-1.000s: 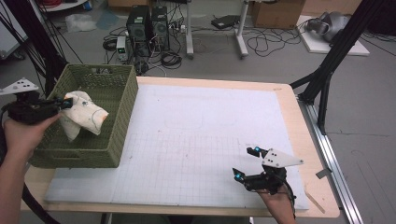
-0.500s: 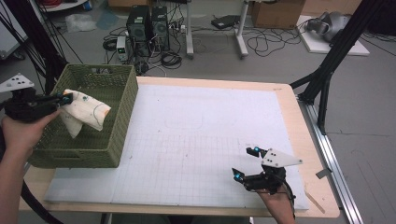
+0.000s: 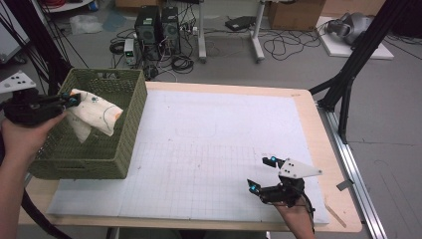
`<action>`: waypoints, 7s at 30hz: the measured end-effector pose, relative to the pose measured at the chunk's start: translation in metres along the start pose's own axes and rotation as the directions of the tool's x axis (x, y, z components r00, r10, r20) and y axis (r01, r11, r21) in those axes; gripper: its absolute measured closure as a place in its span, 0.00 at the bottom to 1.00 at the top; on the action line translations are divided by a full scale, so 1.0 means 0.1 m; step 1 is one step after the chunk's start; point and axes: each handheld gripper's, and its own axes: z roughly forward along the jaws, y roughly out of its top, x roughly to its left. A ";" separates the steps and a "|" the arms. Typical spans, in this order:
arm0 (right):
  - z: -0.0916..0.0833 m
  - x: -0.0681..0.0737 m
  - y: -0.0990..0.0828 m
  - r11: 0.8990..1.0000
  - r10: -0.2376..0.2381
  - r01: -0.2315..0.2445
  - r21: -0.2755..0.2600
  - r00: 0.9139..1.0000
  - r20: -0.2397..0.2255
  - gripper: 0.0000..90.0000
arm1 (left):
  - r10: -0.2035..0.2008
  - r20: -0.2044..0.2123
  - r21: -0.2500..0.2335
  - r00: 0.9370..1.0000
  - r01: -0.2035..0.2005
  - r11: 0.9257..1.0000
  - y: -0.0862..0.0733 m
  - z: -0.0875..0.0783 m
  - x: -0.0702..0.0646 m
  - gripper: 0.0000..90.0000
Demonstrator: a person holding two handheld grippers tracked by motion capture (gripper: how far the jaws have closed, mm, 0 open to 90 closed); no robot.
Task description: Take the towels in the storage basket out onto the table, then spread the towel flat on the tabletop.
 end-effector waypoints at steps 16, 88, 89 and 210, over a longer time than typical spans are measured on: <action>-0.01 -0.01 0.00 1.000 -0.004 0.004 -0.003 1.000 0.002 0.12 | 0.047 0.065 -0.024 0.997 -0.046 0.999 0.20 0.08 -0.24 0.97; -0.02 -0.02 0.01 1.000 -0.010 0.010 -0.017 1.000 -0.001 0.12 | 0.142 0.432 -0.058 0.891 -0.129 0.990 0.39 1.11 -1.56 0.97; -0.02 -0.02 0.01 1.000 -0.010 0.010 -0.015 1.000 0.000 0.12 | 0.139 0.439 -0.056 0.888 -0.127 0.990 0.38 1.14 -1.58 0.97; 0.35 -0.07 0.25 1.000 -0.019 0.020 0.011 0.995 -0.101 0.27 | 0.052 0.436 0.067 0.899 -0.089 0.994 -0.90 1.52 -1.95 0.42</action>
